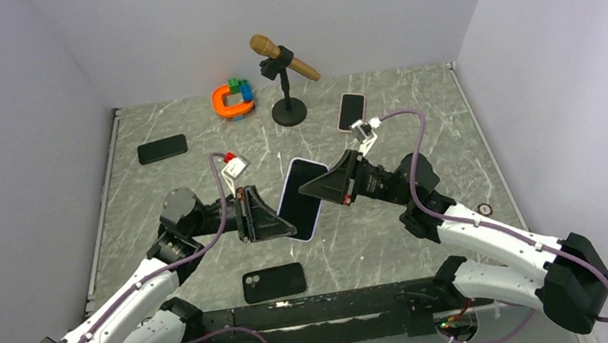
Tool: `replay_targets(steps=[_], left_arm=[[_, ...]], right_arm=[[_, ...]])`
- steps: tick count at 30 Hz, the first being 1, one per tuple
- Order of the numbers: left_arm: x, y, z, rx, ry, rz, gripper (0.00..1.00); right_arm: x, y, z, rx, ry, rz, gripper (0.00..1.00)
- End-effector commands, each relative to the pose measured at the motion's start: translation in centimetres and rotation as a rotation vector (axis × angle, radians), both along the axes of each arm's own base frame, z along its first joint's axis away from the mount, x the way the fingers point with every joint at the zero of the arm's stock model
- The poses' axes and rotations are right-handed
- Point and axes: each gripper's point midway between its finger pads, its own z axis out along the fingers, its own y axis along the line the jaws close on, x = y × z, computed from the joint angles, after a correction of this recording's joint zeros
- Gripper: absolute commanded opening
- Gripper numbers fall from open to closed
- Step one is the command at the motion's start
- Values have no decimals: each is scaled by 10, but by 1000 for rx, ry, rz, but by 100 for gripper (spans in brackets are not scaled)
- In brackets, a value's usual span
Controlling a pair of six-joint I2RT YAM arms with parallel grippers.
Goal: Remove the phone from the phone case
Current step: Adjust the phone, then remove the phone case from the phone.
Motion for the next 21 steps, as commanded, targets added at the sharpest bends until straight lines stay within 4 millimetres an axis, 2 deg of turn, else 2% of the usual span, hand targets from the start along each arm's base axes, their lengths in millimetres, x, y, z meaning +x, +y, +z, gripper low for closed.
replay_targets(steps=[1, 2, 3, 5, 11, 21], left_arm=[[-4, 2, 18, -30, -80, 10, 41], [-4, 3, 16, -18, -73, 25, 60], [-2, 5, 15, -8, -77, 45, 71], [0, 7, 14, 7, -93, 79, 75], [-5, 11, 17, -17, -104, 87, 63], [-4, 5, 25, -67, -88, 44, 47]], right_arm=[[-7, -9, 36, 139, -56, 14, 0], [-8, -12, 38, 152, -54, 18, 0], [-9, -14, 39, 161, -50, 22, 0], [-10, -21, 41, 177, -45, 31, 0], [-20, -35, 48, 215, -63, 69, 0], [-19, -33, 46, 211, -66, 76, 0]])
